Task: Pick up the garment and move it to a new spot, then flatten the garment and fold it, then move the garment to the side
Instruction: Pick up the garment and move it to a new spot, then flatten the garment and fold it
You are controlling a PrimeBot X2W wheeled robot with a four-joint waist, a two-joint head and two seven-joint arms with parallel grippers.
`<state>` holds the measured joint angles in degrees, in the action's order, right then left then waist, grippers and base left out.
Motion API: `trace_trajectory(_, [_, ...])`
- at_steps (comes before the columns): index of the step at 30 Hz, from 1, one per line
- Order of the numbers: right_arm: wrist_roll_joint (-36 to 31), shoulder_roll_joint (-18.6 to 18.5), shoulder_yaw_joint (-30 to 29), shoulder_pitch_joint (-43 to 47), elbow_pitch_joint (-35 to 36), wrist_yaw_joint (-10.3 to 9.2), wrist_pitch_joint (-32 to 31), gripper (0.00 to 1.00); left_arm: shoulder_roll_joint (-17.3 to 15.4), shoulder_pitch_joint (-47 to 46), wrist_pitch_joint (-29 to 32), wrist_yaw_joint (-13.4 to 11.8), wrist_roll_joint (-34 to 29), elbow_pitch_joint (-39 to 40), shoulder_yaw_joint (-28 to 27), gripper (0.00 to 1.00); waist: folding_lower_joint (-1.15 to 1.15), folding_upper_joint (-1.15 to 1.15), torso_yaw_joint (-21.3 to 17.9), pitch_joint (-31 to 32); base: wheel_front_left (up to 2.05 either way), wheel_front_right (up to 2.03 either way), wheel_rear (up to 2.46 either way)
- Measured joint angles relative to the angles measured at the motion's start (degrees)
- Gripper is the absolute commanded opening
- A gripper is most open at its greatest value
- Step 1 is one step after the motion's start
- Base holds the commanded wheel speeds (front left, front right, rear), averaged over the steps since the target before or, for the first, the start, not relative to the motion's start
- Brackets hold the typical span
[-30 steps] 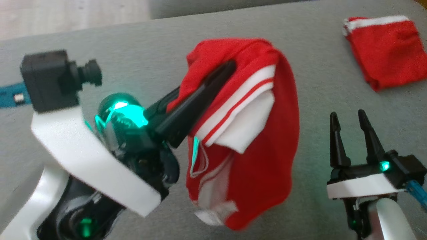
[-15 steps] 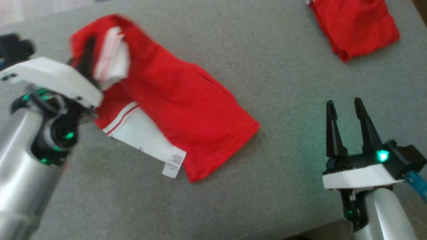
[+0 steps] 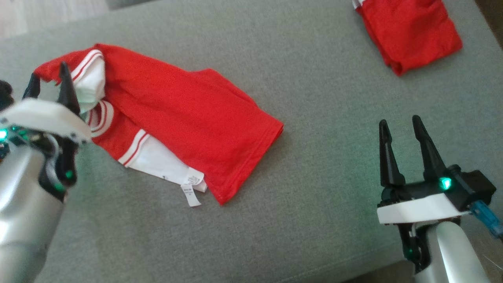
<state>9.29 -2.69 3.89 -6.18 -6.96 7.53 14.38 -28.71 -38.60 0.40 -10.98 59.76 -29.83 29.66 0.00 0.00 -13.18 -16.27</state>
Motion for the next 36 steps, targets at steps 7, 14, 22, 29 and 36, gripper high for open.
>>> trace_trajectory(7, [-2.0,0.0,-2.7,3.1,0.0,0.00,0.0,1.00,-0.2,8.1,-13.5,-1.2,-8.4,5.1,2.4,1.00,-0.01,0.00,1.9,4.9,0.00,0.00,0.00])
trace_trajectory(14, [-4.2,0.0,-4.7,5.9,0.0,0.00,0.0,1.00,3.4,23.5,-14.8,-6.7,-19.2,17.7,-2.5,1.00,-0.02,0.00,4.8,9.7,0.00,0.00,0.00])
trace_trajectory(22, [-6.3,0.1,-6.1,8.4,-0.8,0.00,0.0,1.00,9.1,40.6,-14.9,-6.1,-28.9,21.4,-6.9,1.00,-0.02,0.00,9.5,13.1,0.00,0.00,0.00])
trace_trajectory(29, [-6.3,0.1,-6.5,9.4,-1.9,0.00,0.0,1.00,14.4,45.6,-14.9,-2.5,-36.7,23.2,-11.4,1.00,-0.01,0.00,12.9,15.0,0.00,0.00,0.00])
trace_trajectory(36, [-6.3,0.1,-6.4,11.8,-3.8,0.00,0.0,1.00,19.0,49.9,-14.9,1.6,-42.7,23.5,-17.0,1.00,-0.01,0.00,15.1,16.3,0.00,0.00,0.00])
